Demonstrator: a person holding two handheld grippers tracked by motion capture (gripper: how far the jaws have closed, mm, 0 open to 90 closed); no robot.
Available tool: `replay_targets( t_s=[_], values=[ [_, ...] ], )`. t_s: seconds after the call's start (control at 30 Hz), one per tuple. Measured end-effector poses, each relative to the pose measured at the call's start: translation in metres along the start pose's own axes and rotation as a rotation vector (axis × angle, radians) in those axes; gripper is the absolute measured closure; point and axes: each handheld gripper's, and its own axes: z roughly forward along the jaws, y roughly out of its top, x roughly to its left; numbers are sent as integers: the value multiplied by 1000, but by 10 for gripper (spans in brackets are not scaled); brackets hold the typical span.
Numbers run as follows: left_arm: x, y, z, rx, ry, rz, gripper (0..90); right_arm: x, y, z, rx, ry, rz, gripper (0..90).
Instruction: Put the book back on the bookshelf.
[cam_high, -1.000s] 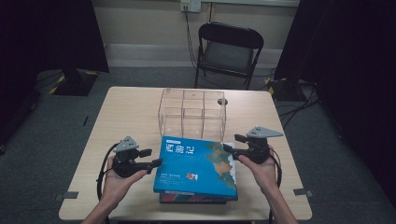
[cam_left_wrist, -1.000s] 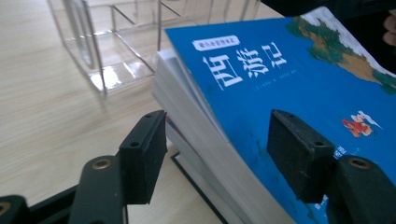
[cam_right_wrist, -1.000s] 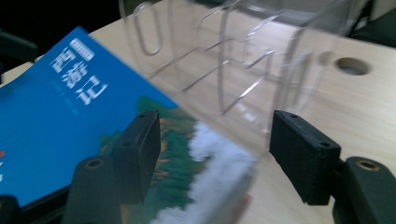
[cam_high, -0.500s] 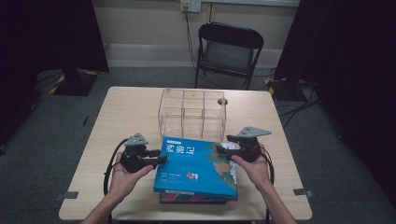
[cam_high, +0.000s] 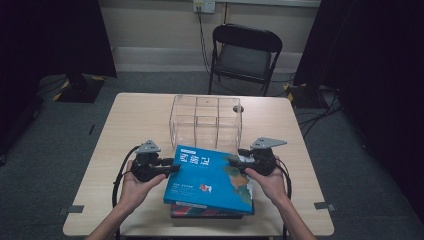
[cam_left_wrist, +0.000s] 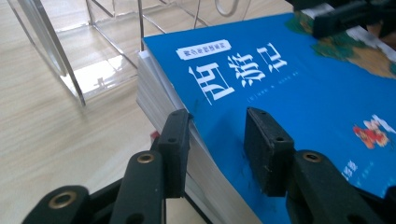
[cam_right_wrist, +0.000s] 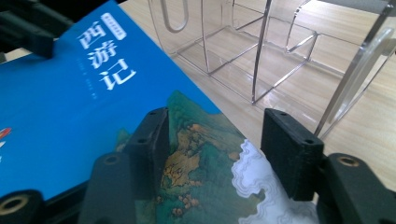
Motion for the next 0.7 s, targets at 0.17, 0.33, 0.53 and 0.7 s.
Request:
replay_targets(
  t_s=[0.17,0.33,0.53,0.7],
  values=[
    [7,11,15,-7,-13,-9,641,3,-9,-13,-6,2,17,491],
    [8,22,27,3,-15,1,647,12,-19,-27,-7,-19,20,497],
    [8,19,24,3,-33,-10,644,14,-15,-31,17,-8,10,499],
    [7,1,0,-5,-43,-10,603,12,1,-30,-25,6,2,448]
  ],
)
